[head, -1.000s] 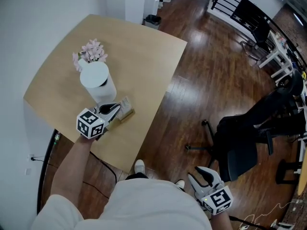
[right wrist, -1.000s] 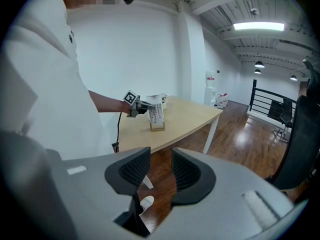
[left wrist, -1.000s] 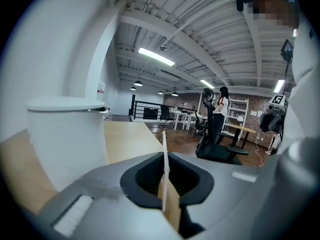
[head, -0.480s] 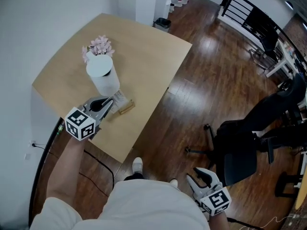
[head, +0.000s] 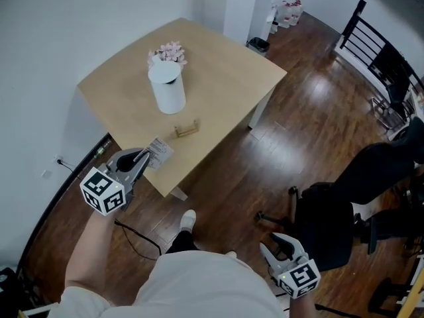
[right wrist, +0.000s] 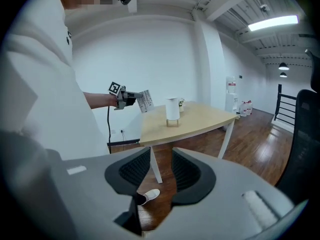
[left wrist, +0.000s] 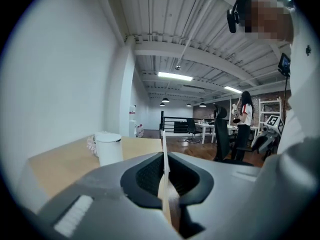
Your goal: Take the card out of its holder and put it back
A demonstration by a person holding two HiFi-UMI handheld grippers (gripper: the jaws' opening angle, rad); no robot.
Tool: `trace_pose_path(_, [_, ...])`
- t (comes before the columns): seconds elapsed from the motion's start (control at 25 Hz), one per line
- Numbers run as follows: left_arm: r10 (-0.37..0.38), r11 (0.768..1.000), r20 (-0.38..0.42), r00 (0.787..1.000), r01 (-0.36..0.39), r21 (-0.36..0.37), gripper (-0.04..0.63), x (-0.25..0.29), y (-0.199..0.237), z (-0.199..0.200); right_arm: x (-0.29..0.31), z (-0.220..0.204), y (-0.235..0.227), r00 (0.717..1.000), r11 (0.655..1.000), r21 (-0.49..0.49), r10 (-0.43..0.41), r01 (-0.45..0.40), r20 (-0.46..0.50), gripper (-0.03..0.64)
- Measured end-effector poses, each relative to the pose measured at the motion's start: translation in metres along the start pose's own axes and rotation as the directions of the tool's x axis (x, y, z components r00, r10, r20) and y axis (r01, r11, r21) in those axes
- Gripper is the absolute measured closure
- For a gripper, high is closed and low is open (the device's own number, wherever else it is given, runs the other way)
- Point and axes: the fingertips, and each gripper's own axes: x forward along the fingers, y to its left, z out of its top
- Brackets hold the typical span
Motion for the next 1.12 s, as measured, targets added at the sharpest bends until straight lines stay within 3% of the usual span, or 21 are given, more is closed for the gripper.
trace_pose_path(0.28, [0.071,0.997,-0.009,0.997,-0.071,-0.042,0.577,-0.067,-0.097,-0.022,-0.03,-0.019,0.014,0.991,0.988,-0.082,0.132,-0.132,-0.002,0.479])
trace_pose_path(0.52, [0.088,0.994,-0.044,0.995,-0.091,-0.053,0.578,-0.087,-0.129,-0.051,-0.038,-0.028,0.019,0.982,0.978,-0.096,0.186,-0.185,0.003,0.479])
trace_pose_path(0.8, [0.015,1.0,-0.025,1.0,-0.015,-0.016,0.578,-0.065,-0.114,-0.027,-0.045,-0.026,0.008,0.991,0.989,-0.074,0.132,-0.131,0.011,0.479])
trace_pose_path(1.12, [-0.086,0.995,-0.047,0.995,0.088,0.053,0.578,-0.005,-0.044,0.007,-0.026,-0.005,-0.004,0.999,1.0,-0.002,0.011,-0.011,0.042,0.479])
